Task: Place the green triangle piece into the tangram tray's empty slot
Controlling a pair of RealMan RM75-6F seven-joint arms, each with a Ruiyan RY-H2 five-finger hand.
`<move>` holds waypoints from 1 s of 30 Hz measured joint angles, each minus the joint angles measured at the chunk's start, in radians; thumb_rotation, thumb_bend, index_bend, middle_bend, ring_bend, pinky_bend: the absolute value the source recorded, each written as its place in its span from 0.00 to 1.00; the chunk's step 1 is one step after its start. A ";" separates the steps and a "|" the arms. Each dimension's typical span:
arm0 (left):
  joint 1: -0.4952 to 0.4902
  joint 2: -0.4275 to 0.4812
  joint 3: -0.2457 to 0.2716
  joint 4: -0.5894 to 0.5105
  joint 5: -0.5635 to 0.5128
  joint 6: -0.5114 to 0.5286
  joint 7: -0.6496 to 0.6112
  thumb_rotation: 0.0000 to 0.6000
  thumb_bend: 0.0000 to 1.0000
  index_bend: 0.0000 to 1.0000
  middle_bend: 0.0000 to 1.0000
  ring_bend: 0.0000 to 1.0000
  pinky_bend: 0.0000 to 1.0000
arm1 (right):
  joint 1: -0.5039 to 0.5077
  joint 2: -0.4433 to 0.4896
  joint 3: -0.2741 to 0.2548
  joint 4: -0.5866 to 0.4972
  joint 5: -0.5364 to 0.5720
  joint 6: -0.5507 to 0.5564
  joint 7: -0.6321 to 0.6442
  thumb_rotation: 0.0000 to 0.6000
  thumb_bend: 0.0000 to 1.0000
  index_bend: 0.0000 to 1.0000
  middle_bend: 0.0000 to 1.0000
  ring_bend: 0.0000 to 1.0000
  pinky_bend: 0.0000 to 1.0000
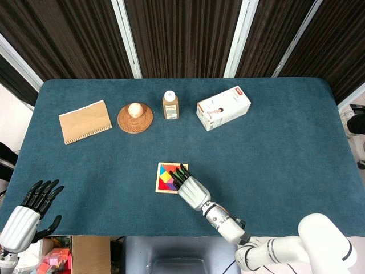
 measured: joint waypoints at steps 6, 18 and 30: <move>0.000 -0.001 0.001 0.001 0.000 -0.003 0.003 1.00 0.45 0.00 0.00 0.00 0.02 | -0.007 0.013 -0.001 -0.005 -0.006 0.001 0.008 1.00 0.43 0.34 0.02 0.00 0.00; -0.002 -0.002 -0.001 -0.004 -0.003 -0.010 0.010 1.00 0.45 0.00 0.00 0.00 0.02 | -0.018 0.039 0.007 -0.024 -0.033 0.010 0.045 1.00 0.43 0.31 0.02 0.00 0.00; -0.003 -0.005 0.001 -0.004 -0.006 -0.019 0.019 1.00 0.45 0.00 0.00 0.00 0.02 | -0.009 0.012 0.071 0.036 0.027 0.005 0.045 1.00 0.43 0.20 0.01 0.00 0.00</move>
